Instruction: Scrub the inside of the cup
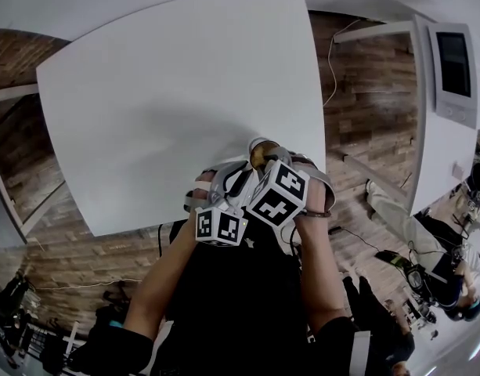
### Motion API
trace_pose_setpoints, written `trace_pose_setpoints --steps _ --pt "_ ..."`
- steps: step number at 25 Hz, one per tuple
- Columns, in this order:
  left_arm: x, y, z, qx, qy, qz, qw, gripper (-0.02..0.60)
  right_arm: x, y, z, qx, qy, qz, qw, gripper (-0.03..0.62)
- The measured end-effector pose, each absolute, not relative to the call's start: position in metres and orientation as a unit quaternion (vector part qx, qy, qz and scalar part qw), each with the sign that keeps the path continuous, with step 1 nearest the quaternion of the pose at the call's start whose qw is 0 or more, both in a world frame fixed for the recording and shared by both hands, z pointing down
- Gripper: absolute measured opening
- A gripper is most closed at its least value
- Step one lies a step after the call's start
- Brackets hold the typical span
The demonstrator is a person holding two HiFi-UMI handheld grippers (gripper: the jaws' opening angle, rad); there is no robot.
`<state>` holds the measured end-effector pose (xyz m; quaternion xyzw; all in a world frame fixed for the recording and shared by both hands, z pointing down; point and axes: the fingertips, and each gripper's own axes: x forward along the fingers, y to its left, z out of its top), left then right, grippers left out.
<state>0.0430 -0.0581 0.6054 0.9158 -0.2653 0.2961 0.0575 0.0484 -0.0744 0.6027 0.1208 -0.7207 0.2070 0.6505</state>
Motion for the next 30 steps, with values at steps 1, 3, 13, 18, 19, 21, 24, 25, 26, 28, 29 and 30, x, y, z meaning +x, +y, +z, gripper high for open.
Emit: trace_pose_setpoints --steps 1,3,13,18,19,21,24,25,26,28,29,30 --pt "0.043 -0.058 0.606 0.916 -0.265 0.297 0.057 0.075 0.048 -0.075 0.607 0.122 -0.720 0.210 0.651 0.038" --pt "0.042 -0.058 0.607 0.915 -0.265 0.298 0.056 0.075 0.046 -0.078 0.615 0.122 -0.717 0.213 0.652 0.038" --pt "0.040 -0.062 0.613 0.903 -0.289 0.311 0.066 0.075 0.049 -0.076 0.604 0.138 -0.724 0.205 0.643 0.038" --pt "0.037 -0.064 0.615 0.900 -0.295 0.311 0.084 0.077 0.054 -0.076 0.564 0.172 -0.748 0.197 0.610 0.038" --pt "0.037 -0.064 0.615 0.899 -0.296 0.311 0.088 0.077 0.056 -0.076 0.554 0.181 -0.754 0.195 0.601 0.038" --pt "0.036 -0.065 0.616 0.897 -0.299 0.312 0.092 0.078 0.062 -0.076 0.534 0.200 -0.764 0.193 0.582 0.038" --pt "0.036 -0.064 0.615 0.895 -0.294 0.323 0.088 0.078 0.075 -0.074 0.506 0.228 -0.780 0.193 0.550 0.038" --pt "0.035 -0.063 0.615 0.895 -0.292 0.326 0.087 0.084 0.080 -0.074 0.497 0.240 -0.788 0.194 0.533 0.038" --pt "0.034 -0.063 0.614 0.895 -0.290 0.329 0.086 0.096 0.084 -0.075 0.488 0.252 -0.798 0.196 0.511 0.038" --pt "0.031 -0.060 0.609 0.894 -0.290 0.329 0.089 0.115 0.092 -0.076 0.471 0.279 -0.823 0.204 0.450 0.038" --pt "0.027 -0.059 0.606 0.894 -0.294 0.327 0.093 0.116 0.096 -0.076 0.463 0.292 -0.837 0.208 0.414 0.038" --pt "0.022 -0.058 0.602 0.892 -0.300 0.323 0.096 0.117 0.099 -0.077 0.455 0.305 -0.849 0.207 0.378 0.038"
